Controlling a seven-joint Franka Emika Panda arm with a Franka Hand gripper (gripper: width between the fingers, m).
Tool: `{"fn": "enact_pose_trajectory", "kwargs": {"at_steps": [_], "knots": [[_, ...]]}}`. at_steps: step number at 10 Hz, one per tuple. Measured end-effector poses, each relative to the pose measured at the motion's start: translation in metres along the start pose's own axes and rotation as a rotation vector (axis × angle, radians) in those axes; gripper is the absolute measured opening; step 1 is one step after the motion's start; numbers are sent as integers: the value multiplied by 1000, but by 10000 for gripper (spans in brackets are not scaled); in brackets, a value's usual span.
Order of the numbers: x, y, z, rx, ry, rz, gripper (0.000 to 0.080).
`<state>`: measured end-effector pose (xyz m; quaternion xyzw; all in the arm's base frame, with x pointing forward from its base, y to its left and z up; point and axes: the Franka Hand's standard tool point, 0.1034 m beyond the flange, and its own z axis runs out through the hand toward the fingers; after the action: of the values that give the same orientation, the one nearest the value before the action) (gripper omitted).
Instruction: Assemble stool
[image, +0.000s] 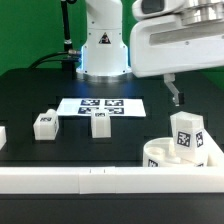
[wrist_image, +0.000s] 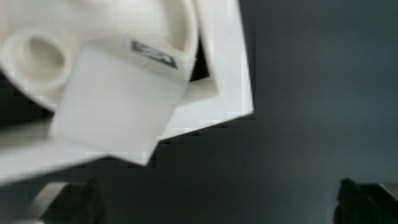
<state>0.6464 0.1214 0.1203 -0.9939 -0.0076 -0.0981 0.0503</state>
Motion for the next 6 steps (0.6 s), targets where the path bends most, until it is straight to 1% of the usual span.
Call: {"fn": "enact_pose_trajectory", "kwargs": {"at_steps": [1,2,3,6], "knots": [[-1,-2,2,-6,-43,-120,649],[-3,-2,4,-6,-55,-203,649],[-5,4,5,-11,-42,-264,649],[-5,8,6,-22,-48,-443,649]]}}
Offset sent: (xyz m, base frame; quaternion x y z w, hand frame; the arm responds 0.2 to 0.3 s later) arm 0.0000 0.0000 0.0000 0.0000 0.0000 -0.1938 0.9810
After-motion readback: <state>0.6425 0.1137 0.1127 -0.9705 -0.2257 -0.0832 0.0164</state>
